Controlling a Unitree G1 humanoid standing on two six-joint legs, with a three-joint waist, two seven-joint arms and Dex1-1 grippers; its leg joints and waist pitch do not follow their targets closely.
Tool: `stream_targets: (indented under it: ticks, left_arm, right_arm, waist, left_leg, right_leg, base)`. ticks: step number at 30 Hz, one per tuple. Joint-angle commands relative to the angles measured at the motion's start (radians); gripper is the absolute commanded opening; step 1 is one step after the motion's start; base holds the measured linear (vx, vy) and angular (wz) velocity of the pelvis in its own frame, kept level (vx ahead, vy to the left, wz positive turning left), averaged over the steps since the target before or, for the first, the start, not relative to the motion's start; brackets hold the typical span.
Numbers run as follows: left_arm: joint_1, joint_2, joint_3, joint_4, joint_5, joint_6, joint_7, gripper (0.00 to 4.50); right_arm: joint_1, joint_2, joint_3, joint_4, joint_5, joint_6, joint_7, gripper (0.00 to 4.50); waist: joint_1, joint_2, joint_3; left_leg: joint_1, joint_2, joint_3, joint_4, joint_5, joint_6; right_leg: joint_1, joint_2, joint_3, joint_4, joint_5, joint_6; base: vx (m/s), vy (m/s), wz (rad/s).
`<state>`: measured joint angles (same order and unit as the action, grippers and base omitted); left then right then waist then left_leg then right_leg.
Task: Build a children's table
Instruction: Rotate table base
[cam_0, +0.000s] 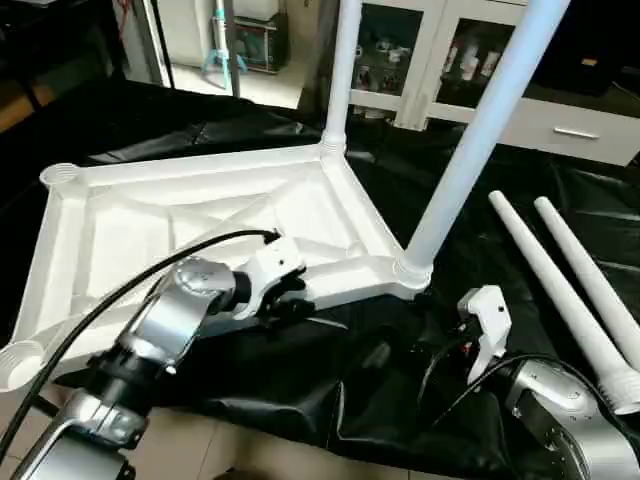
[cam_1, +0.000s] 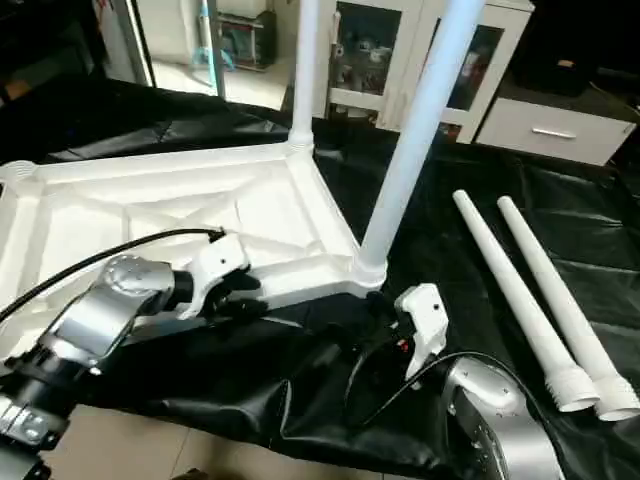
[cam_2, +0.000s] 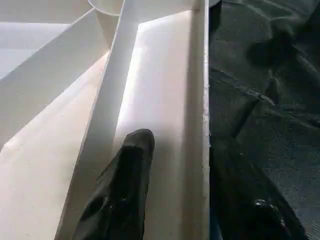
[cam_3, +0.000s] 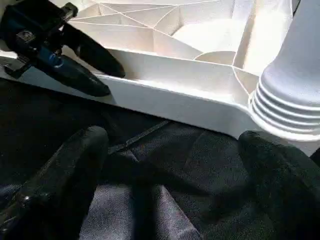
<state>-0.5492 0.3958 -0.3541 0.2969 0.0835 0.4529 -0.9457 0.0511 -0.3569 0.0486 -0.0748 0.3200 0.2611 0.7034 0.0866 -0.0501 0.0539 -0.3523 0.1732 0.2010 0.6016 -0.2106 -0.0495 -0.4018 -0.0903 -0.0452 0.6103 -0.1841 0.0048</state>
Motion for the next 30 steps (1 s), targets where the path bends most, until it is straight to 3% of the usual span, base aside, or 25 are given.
stream_targets:
  ticks: [1, 2, 5, 6, 7, 8, 11, 12, 14, 16, 20, 22, 25, 27, 28, 30]
  left_arm:
    - [-0.025, -0.016, -0.032, 0.047, 0.034, 0.0, 0.025, 1.56]
    - [-0.037, -0.026, -0.043, 0.061, 0.041, 0.0, 0.023, 1.42]
    - [-0.057, -0.039, -0.065, 0.083, 0.05, -0.002, 0.012, 1.13]
    - [-0.062, -0.044, -0.068, 0.09, 0.052, -0.002, 0.012, 1.07]
    - [-0.068, -0.049, -0.07, 0.099, 0.053, -0.003, 0.015, 1.07]
    - [-0.069, -0.05, -0.07, 0.101, 0.053, -0.003, 0.016, 0.86]
    - [-0.111, -0.111, -0.059, 0.17, 0.045, -0.004, 0.056, 0.67]
    - [-0.133, -0.145, -0.05, 0.206, 0.038, -0.01, 0.075, 0.56]
    - [-0.189, -0.233, -0.025, 0.301, 0.017, -0.018, 0.116, 0.35]
    - [-0.239, -0.308, -0.003, 0.387, 0.007, -0.056, 0.18, 0.23]
    - [-0.288, -0.38, 0.032, 0.478, -0.005, -0.115, 0.254, 0.04]
    - [-0.324, -0.423, 0.057, 0.544, -0.01, -0.189, 0.326, 0.04]
    - [-0.355, -0.439, 0.085, 0.594, -0.019, -0.226, 0.361, 0.04]
    - [-0.369, -0.435, 0.104, 0.609, -0.025, -0.257, 0.362, 0.29]
    - [-0.379, -0.432, 0.131, 0.613, -0.044, -0.273, 0.35, 0.46]
    - [-0.384, -0.431, 0.16, 0.611, -0.072, -0.266, 0.328, 0.57]
  right_arm:
    - [0.006, -0.007, -0.003, -0.024, -0.004, 0.0, -0.005, 4.5]
    - [0.008, -0.007, -0.003, -0.028, -0.004, 0.001, -0.008, 4.5]
    - [0.013, -0.007, -0.006, -0.034, -0.005, 0.001, -0.014, 4.5]
    - [0.015, -0.007, -0.007, -0.035, -0.005, 0.0, -0.015, 4.5]
    - [0.016, -0.007, -0.008, -0.036, -0.005, 0.0, -0.016, 4.5]
    - [0.016, -0.007, -0.009, -0.037, -0.005, 0.0, -0.016, 4.5]
    - [0.023, -0.007, -0.012, -0.043, -0.005, 0.0, -0.022, 4.5]
    - [0.024, -0.007, -0.012, -0.042, -0.008, 0.0, -0.026, 4.5]
    - [0.021, -0.006, -0.011, -0.038, -0.016, -0.004, -0.035, 4.5]
    - [0.018, -0.003, -0.006, -0.034, -0.018, -0.005, -0.036, 4.5]
    - [0.015, -0.001, -0.002, -0.033, -0.021, -0.004, -0.037, 4.5]
    - [0.011, 0.0, 0.0, -0.033, -0.023, -0.004, -0.039, 4.5]
    - [0.01, 0.002, 0.0, -0.035, -0.024, -0.004, -0.042, 4.5]
    - [0.011, 0.002, 0.001, -0.035, -0.025, -0.006, -0.044, 4.5]
    - [0.012, 0.003, 0.001, -0.034, -0.025, -0.008, -0.045, 4.5]
    - [0.012, 0.005, 0.003, -0.032, -0.026, -0.009, -0.045, 4.5]
  waist:
    - [-0.005, 0.012, -0.051]
    - [-0.005, 0.008, -0.052]
    - [-0.004, 0.013, -0.053]
    - [-0.004, 0.01, -0.053]
    - [-0.003, 0.016, -0.054]
    - [-0.004, 0.012, -0.054]
    - [-0.002, 0.013, -0.054]
    - [-0.002, 0.011, -0.054]
    - [-0.001, 0.01, -0.055]
    - [-0.001, 0.004, -0.06]
    - [0.002, 0.001, -0.07]
    - [0.004, 0.002, -0.071]
    - [0.005, 0.001, -0.066]
    - [0.004, 0.004, -0.064]
    - [0.004, -0.003, -0.064]
    - [0.006, -0.003, -0.065]
  left_leg:
    - [0.01, 0.058, -0.034, -0.091, -0.283, -0.007]
    - [0.009, 0.059, -0.035, -0.091, -0.281, -0.008]
    - [0.006, 0.057, -0.035, -0.09, -0.272, -0.006]
    - [0.005, 0.057, -0.035, -0.09, -0.263, -0.002]
    - [0.005, 0.058, -0.035, -0.09, -0.26, -0.001]
    - [0.004, 0.057, -0.034, -0.088, -0.255, 0.004]
    - [0.007, 0.056, -0.032, -0.086, -0.259, 0.01]
    - [0.004, 0.057, -0.035, -0.088, -0.263, 0.009]
    - [0.008, 0.053, -0.031, -0.083, -0.265, 0.012]
    - [-0.004, 0.055, -0.035, -0.081, -0.214, 0.03]
    - [-0.005, 0.054, -0.033, -0.068, -0.113, 0.082]
    - [-0.007, 0.054, -0.03, -0.062, -0.068, 0.123]
    - [-0.009, 0.053, -0.03, -0.063, -0.097, 0.135]
    - [-0.007, 0.054, -0.031, -0.066, -0.121, 0.128]
    - [-0.007, 0.055, -0.031, -0.067, -0.131, 0.122]
    - [-0.008, 0.054, -0.032, -0.067, -0.136, 0.118]
  right_leg:
    - [0.03, -0.059, 0.044, -0.09, -0.324, -0.161]
    - [0.032, -0.06, 0.044, -0.09, -0.317, -0.16]
    - [0.035, -0.061, 0.045, -0.088, -0.297, -0.165]
    - [0.036, -0.061, 0.045, -0.088, -0.285, -0.167]
    - [0.036, -0.061, 0.045, -0.086, -0.276, -0.171]
    - [0.037, -0.06, 0.044, -0.086, -0.265, -0.175]
    - [0.034, -0.059, 0.044, -0.089, -0.276, -0.179]
    - [0.038, -0.061, 0.043, -0.089, -0.287, -0.177]
    - [0.033, -0.061, 0.042, -0.096, -0.306, -0.172]
    - [0.044, -0.063, 0.042, -0.087, -0.229, -0.184]
    - [0.05, -0.063, 0.04, -0.069, -0.058, -0.227]
    - [0.051, -0.062, 0.038, -0.062, 0.025, -0.26]
    - [0.052, -0.065, 0.036, -0.072, -0.047, -0.255]
    - [0.05, -0.065, 0.036, -0.078, -0.101, -0.244]
    - [0.051, -0.065, 0.035, -0.078, -0.121, -0.238]
    - [0.052, -0.068, 0.035, -0.078, -0.133, -0.24]
  base:
    - [0.0, 0.0, 0.0]
    - [0.0, 0.0, 0.0]
    - [0.0, 0.0, 0.0]
    - [0.0, 0.0, 0.0]
    - [0.0, 0.0, 0.0]
    - [0.0, 0.0, 0.0]
    - [0.0, 0.0, 0.0]
    - [0.0, 0.0, 0.0]
    - [0.0, 0.0, 0.0]
    - [0.0, 0.0, 0.0]
    - [0.0, 0.0, 0.0]
    - [0.0, 0.0, 0.0]
    - [0.0, 0.0, 0.0]
    - [0.0, 0.0, 0.0]
    - [0.0, 0.0, 0.0]
    - [0.0, 0.0, 0.0]
